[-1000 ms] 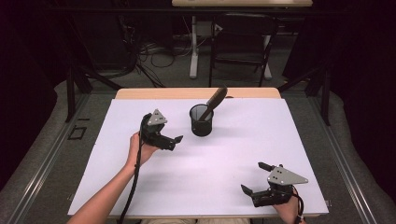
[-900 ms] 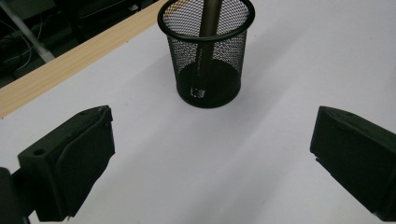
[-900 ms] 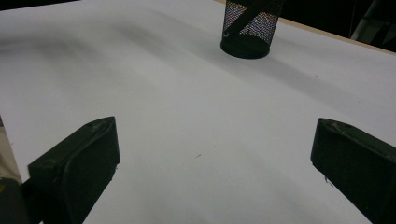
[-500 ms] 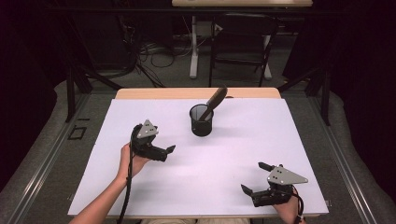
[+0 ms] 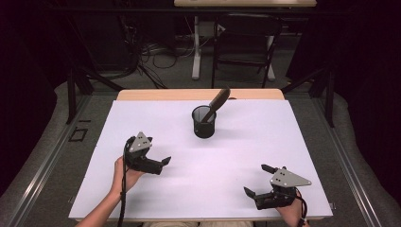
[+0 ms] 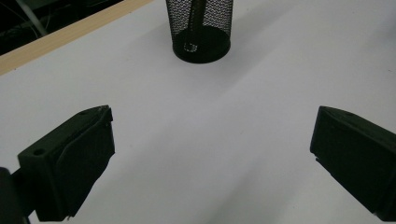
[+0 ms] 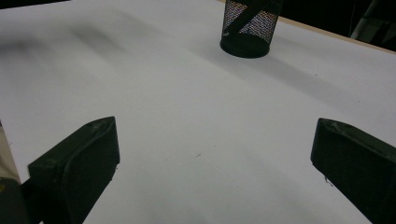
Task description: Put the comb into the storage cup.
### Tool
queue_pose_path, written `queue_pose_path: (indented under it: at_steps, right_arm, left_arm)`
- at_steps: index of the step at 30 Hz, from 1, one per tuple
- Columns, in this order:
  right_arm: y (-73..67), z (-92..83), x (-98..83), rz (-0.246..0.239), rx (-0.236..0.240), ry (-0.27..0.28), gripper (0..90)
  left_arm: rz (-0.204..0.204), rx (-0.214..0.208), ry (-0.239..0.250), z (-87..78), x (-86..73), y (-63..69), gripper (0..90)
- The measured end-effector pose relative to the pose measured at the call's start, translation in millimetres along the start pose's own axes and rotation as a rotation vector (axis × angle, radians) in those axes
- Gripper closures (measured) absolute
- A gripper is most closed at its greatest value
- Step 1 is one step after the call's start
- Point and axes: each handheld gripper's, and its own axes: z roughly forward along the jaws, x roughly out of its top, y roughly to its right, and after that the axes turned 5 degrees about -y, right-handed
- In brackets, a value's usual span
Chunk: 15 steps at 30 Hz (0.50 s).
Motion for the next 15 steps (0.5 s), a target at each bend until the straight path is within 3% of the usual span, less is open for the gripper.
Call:
queue_pose_path:
  at_steps: [15]
  right_arm:
    - [-0.1, 0.4, 0.0, 0.001, 0.002, -0.001, 0.8]
  left_arm:
    - [-0.028, 0.027, 0.007, -18.9, -24.1, 6.1, 0.0]
